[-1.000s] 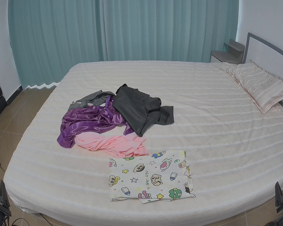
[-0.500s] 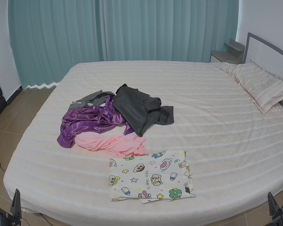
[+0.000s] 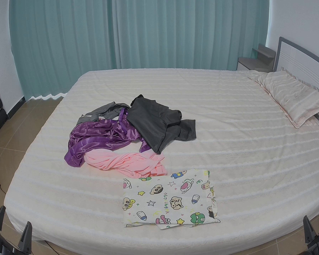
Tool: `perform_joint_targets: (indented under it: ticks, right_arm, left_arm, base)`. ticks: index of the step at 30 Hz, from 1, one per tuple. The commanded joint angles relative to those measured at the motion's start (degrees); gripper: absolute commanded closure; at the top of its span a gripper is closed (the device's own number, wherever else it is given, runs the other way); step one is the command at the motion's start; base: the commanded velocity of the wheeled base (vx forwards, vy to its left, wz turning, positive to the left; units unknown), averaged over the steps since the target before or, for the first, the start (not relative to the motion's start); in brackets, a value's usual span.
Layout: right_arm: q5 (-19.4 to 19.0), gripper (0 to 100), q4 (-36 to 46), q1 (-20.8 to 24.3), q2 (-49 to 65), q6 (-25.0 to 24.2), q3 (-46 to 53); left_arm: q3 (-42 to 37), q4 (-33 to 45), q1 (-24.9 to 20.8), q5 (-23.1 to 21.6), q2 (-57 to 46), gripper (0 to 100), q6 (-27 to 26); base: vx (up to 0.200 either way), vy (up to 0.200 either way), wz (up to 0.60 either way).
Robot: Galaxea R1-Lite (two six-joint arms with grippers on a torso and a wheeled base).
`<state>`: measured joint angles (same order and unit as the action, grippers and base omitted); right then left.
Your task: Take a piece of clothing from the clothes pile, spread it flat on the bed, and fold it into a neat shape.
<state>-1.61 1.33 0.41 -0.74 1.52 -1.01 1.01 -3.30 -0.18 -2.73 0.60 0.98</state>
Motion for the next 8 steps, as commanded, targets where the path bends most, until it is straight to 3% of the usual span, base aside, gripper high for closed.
perform_joint_targets:
  ticks: [1, 3, 5, 8]
  right_arm:
    - [0.0, 0, 0.1, 0.0, 0.7, -0.2, 0.5]
    - [0.0, 0, 0.0, 0.0, 0.7, -0.2, 0.5]
    - [0.0, 0, 0.0, 0.0, 0.7, -0.3, 0.5]
    - [0.0, 0, 0.1, 0.0, 0.7, -0.3, 0.5]
  left_arm:
    - [-1.0, 1.4, 0.1, 2.2, -0.6, 0, -3.0]
    - [-0.9, 4.3, 0.1, 4.8, -0.6, 0, -2.3]
    - [-1.0, 3.3, 0.1, 5.2, -0.6, 0, 0.3]
    - [-1.0, 3.1, 0.1, 5.4, -0.6, 0, -0.4]
  base:
    - [0.000, 0.000, 0.00]
    - [0.000, 0.000, 0.00]
    - [0.000, 0.000, 0.00]
    - [0.000, 0.000, 0.00]
